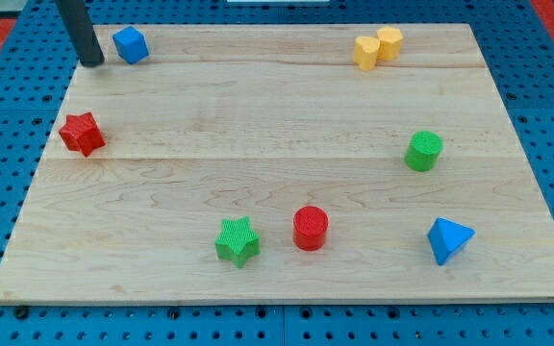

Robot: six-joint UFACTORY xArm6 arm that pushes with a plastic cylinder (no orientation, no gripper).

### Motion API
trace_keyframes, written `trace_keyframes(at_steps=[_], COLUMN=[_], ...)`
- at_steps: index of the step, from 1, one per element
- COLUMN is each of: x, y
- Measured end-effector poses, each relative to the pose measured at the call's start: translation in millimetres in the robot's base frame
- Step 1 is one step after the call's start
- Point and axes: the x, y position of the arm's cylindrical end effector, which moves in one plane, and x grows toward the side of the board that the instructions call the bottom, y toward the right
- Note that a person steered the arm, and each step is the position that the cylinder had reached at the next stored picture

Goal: Push the blue cube into the blue triangle

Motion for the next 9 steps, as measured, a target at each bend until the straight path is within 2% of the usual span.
trace_keyframes(at_steps=[1,2,3,4,5,7,8,9], x=[-36.9,12.7,87.8,134.6,176.9,178.3,190.9,216.6], y=[9.0,114.3,205.1,299.7,327.7,266.1,261.7,295.0])
